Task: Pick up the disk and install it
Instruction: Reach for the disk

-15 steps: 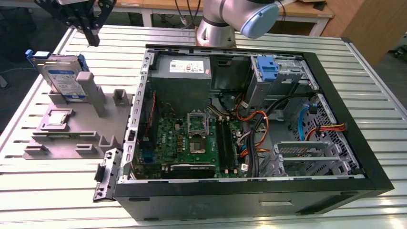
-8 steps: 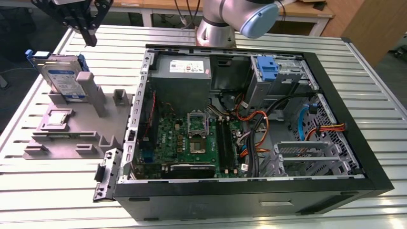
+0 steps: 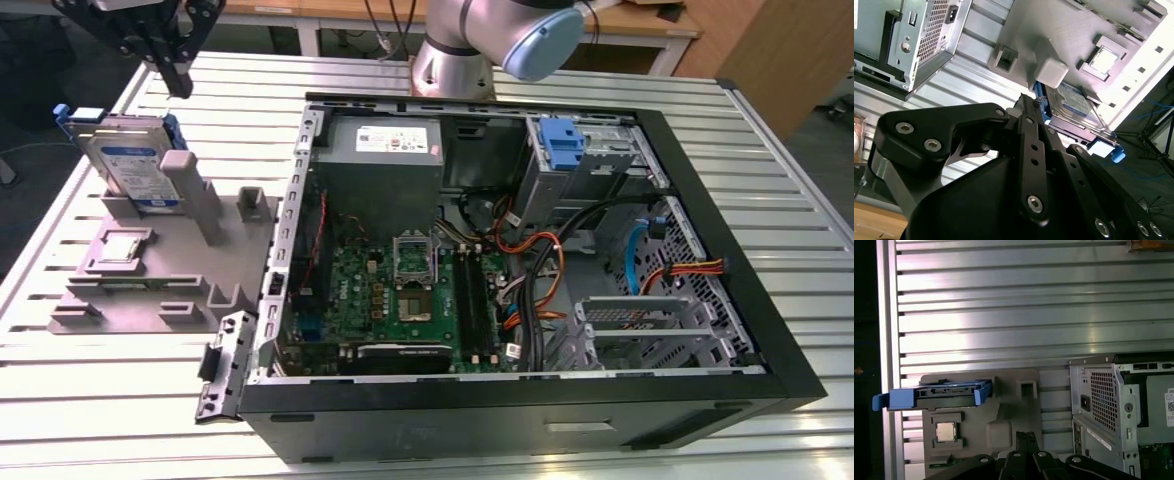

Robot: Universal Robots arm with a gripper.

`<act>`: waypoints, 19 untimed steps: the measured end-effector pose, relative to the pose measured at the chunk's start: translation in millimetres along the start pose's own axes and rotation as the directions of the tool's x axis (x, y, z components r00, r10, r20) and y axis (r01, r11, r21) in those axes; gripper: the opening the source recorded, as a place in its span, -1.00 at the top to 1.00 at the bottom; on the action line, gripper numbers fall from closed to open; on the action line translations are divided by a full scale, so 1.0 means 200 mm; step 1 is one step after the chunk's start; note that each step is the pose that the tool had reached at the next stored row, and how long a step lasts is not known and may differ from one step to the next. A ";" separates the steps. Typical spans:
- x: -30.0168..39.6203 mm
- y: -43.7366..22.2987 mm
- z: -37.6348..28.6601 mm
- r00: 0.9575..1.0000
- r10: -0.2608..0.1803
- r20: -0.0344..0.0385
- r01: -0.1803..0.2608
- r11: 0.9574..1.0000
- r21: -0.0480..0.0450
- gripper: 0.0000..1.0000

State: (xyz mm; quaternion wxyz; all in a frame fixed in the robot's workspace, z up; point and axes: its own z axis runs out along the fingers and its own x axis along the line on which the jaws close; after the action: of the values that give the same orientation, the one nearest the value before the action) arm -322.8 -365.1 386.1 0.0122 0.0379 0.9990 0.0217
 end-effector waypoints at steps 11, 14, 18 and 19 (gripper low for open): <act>0.023 -0.002 0.002 1.000 0.000 0.000 0.000 1.000 0.000 0.80; 0.025 -0.002 0.002 1.000 0.000 0.000 0.000 1.000 0.000 0.80; 0.028 -0.002 0.002 1.000 0.000 0.000 0.000 1.000 0.000 0.80; 0.028 -0.002 0.002 1.000 0.000 0.000 0.000 1.000 0.000 0.80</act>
State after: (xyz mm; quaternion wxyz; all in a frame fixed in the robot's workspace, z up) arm -328.5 -365.1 385.5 0.0123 0.0379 0.9990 0.0217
